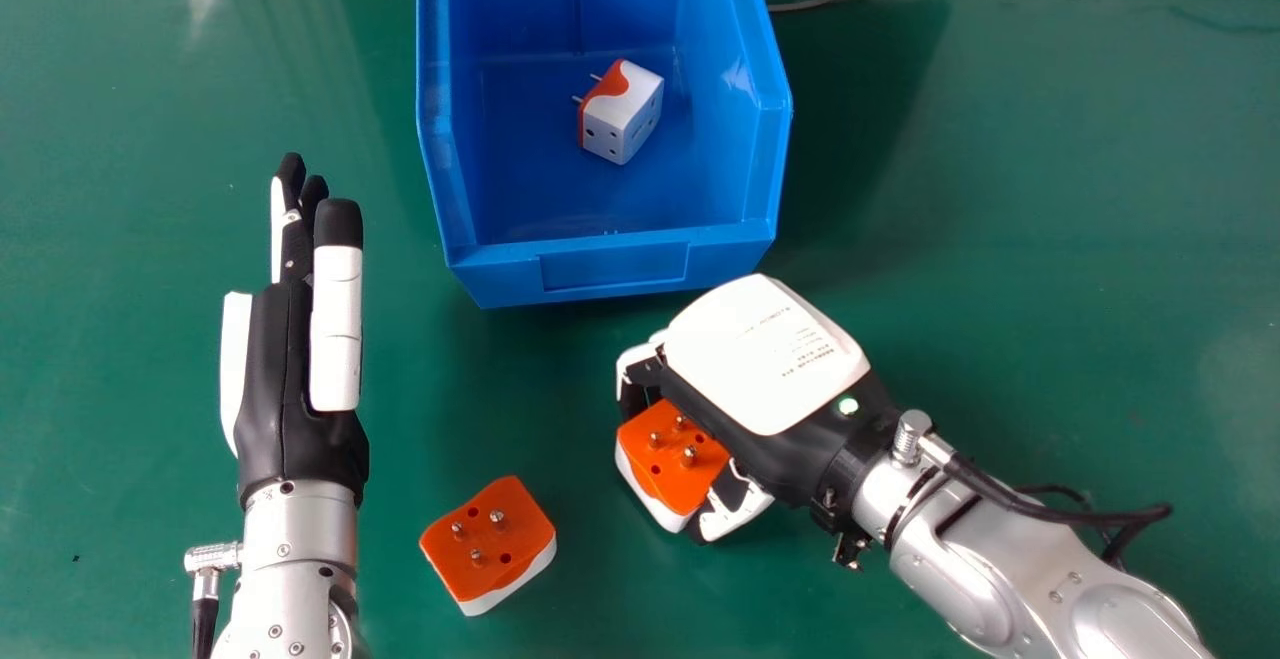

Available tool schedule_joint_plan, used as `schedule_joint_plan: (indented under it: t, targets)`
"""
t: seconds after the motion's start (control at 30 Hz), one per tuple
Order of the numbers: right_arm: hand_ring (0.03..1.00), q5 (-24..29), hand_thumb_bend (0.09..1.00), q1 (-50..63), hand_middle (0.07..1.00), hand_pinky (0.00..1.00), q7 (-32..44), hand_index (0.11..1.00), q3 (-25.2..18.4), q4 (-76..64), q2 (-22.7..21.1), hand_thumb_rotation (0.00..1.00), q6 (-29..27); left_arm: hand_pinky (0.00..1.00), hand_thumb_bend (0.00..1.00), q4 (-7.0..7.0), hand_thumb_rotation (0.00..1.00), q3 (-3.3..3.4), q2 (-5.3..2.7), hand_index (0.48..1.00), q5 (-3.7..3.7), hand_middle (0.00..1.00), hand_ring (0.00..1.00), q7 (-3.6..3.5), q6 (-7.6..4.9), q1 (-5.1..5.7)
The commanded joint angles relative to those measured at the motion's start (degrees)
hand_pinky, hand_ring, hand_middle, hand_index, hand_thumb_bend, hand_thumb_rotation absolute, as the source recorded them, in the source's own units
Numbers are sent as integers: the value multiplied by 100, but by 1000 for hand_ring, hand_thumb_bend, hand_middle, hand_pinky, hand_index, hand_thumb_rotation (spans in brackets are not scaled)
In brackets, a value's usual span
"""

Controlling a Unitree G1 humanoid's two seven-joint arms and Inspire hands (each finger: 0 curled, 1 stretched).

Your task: Pick all objects and put in blue box

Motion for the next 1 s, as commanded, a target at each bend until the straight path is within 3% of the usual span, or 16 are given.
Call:
schedule_joint_plan:
  t: [0.0,0.13,0.23,0.33,0.47,0.6,0.73,0.9,0.97]
  targets:
    - [431,168,520,-14,516,366,-41,517,-111,-194,25,2,-27,1000,923,-51,1000,6,22,1000,-18,1000,1000,-15,-55,-25]
    - [427,222,520,-5,514,365,77,512,-166,-404,-6,1,9,1000,924,-24,1000,7,24,1000,17,1000,1000,3,-93,-28]
    - [425,324,519,35,513,363,289,510,-273,-786,-39,1,76,1000,924,-42,1000,14,2,1000,-53,1000,1000,-26,-67,-31]
    - [425,438,519,107,513,363,575,510,-434,-1260,-43,1,195,1000,924,-10,1000,11,17,1000,-4,1000,1000,-8,-113,-36]
    - [423,529,518,186,512,359,647,508,-672,-1758,-87,1,200,1000,923,23,1000,15,6,1000,-10,1000,1000,-5,-174,-44]
    - [421,531,518,201,509,354,908,508,-882,-2209,-128,0,314,1000,921,66,1000,14,28,1000,13,1000,1000,0,-137,-80]
    - [419,544,517,287,509,346,1167,506,-1085,-2617,-68,0,535,1000,919,95,1000,21,13,1000,-59,1000,1000,-45,-160,-100]
    - [415,364,517,369,500,336,1068,509,-1182,-2767,-34,0,630,1000,917,133,1000,16,-23,1000,-25,1000,1000,1,-239,-107]
    - [415,376,517,398,500,336,978,509,-1229,-2774,-36,0,592,1000,917,94,1000,-7,-17,1000,1,1000,1000,2,-193,-84]
